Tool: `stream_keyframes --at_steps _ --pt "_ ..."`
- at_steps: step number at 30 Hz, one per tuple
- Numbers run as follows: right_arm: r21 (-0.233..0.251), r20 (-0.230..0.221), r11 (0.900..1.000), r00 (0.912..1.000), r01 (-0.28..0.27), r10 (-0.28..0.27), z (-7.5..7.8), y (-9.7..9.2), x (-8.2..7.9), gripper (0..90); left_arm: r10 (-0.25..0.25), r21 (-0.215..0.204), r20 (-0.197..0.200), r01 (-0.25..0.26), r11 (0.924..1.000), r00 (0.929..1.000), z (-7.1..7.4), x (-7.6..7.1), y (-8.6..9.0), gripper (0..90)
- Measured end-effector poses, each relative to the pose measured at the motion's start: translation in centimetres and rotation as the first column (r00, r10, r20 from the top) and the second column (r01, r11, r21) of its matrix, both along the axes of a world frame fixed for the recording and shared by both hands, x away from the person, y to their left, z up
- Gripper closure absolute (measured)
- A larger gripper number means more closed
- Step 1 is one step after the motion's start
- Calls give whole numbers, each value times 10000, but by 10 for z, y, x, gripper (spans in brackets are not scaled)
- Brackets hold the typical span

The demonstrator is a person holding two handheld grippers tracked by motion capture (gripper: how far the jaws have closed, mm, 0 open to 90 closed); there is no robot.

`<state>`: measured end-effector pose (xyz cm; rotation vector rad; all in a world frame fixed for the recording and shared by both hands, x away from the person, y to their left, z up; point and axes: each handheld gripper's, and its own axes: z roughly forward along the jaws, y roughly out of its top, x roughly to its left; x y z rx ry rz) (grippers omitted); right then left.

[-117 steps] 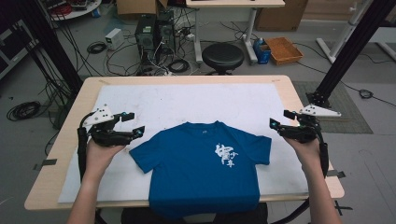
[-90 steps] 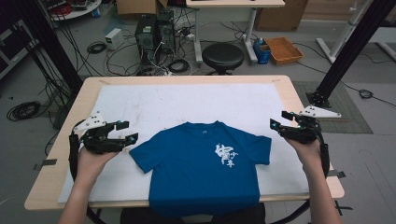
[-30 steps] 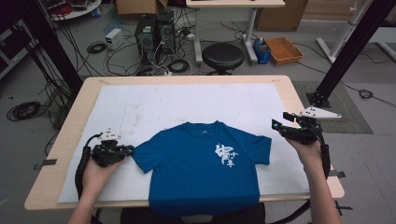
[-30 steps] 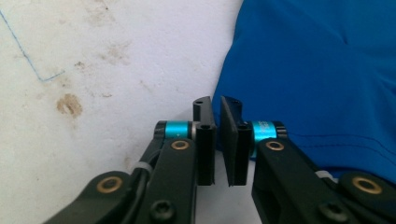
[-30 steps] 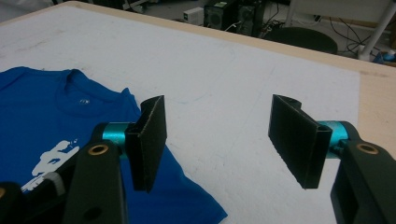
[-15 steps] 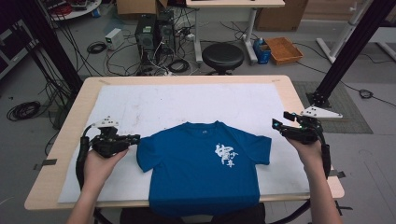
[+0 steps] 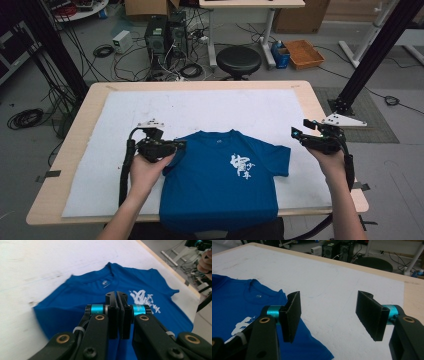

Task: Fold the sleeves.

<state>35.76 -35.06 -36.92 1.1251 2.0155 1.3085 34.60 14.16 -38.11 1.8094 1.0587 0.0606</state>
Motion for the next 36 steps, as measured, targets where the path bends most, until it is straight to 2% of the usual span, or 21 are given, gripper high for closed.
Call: stream_keyframes --at_steps 4,7,11,12,14,15,16,17,18,19,20,22,23,25,27,28,30,31,32,34,36 --pt "-54 -4 10000 10000 10 -10 -1 0 1 374 -102 82 -63 102 9999 9999 -9 9 -20 878" --pt "-60 -61 10000 10000 14 -14 -1 0 1 374 -228 -62 -246 226 9997 9994 -19 17 -31 877" --pt "-72 -195 9999 9997 155 -157 -4 -1 2 374 -556 26 -327 557 9984 9979 -30 23 -44 861" --pt "-72 -195 9999 9997 155 -157 -4 -1 2 374 -606 76 -272 608 9981 9978 -32 23 -46 861" --pt "-127 -227 9998 9996 158 -161 -6 -1 3 374 -691 227 -82 693 9973 9976 -34 23 -49 716" --pt "-122 -252 9998 9995 177 -180 -6 -2 3 374 -736 226 108 733 9971 9972 -33 23 -49 682" --pt "-155 -276 9997 9994 209 -213 -7 -2 3 374 -785 242 428 776 9967 9960 -32 21 -48 600" --pt "-160 -322 9995 9991 262 -267 -7 -2 3 374 -818 335 754 795 9963 9938 -30 19 -47 600" --pt "-159 -331 9995 9990 287 -292 -8 -2 4 374 -789 454 1075 744 9962 9911 -28 17 -44 578" --pt "-120 -460 9990 9980 422 -427 -10 -3 5 374 -765 527 1428 696 9962 9868 -25 15 -41 508" --pt "-120 -460 9990 9980 422 -427 -10 -3 5 374 -607 633 1798 500 9967 9818 -23 13 -38 508" --pt "-82 -770 9987 9957 508 -513 -15 -5 7 412 -292 825 2324 102 9965 9722 -18 10 -27 440" --pt "-82 -770 9987 9957 508 -513 -15 -5 7 412 -196 833 2526 -15 9965 9674 -16 9 -20 440" --pt "-21 -1085 9987 9928 514 -513 -19 -6 8 444 20 701 2835 -228 9973 9590 -14 6 -4 437" --pt "137 -1469 9975 9870 686 -659 -23 -7 10 471 234 666 3222 -474 9967 9464 -12 4 14 417" --pt "259 -1630 9971 9844 711 -660 -26 -9 11 479 382 668 3335 -640 9957 9420 -11 3 22 417" --pt "396 -1890 9958 9792 828 -739 -32 -10 13 490 736 664 3267 -1006 9927 9423 -10 3 39 395" --pt "283 -2090 9956 9745 892 -813 -37 -9 14 503 821 734 3270 -1119 9910 9415 -10 3 47 392" --pt "283 -2090 9956 9745 892 -813 -37 -9 14 503 796 935 3404 -1180 9886 9369 -10 3 55 392" --pt "61 -2315 9955 9686 942 -902 -43 -7 15 507 847 1254 3772 -1415 9820 9223 -10 1 69 390" --pt "-178 -2504 9961 9641 865 -882 -48 -3 16 513 1012 1278 3986 -1644 9781 9115 -12 -1 81 376"
